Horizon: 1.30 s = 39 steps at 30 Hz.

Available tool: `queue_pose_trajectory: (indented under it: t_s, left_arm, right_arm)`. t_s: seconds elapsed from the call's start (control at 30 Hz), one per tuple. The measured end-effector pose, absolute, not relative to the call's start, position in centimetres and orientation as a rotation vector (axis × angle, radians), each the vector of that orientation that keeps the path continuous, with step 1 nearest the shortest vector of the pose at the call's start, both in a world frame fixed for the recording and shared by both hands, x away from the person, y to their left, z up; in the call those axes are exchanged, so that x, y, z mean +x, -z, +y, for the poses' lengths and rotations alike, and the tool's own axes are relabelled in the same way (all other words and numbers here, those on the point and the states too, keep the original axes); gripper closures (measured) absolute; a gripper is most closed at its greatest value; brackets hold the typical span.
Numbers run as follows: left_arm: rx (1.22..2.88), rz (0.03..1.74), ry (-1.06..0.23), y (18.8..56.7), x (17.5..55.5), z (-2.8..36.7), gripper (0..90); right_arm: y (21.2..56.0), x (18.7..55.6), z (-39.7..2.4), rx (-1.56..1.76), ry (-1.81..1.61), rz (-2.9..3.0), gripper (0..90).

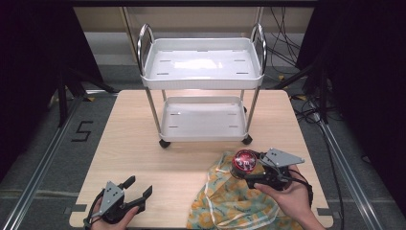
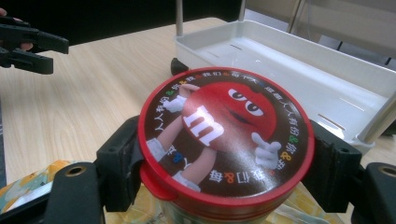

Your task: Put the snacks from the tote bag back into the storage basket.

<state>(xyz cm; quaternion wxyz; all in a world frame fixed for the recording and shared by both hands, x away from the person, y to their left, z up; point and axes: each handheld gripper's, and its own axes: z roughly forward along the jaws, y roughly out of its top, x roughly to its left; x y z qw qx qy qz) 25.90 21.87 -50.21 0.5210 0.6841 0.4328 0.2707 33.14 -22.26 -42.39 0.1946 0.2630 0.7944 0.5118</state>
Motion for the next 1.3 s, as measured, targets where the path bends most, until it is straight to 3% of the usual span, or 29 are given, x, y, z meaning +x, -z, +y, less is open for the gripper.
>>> queue_pose_trajectory:
  t_s: [1.3]
  left_arm:
    - [1.642,1.045,-0.656,50.0,25.8,21.9,27.3]
  right_arm:
    - [41.7,34.3,-20.0,0.668,-1.443,2.247,26.5]
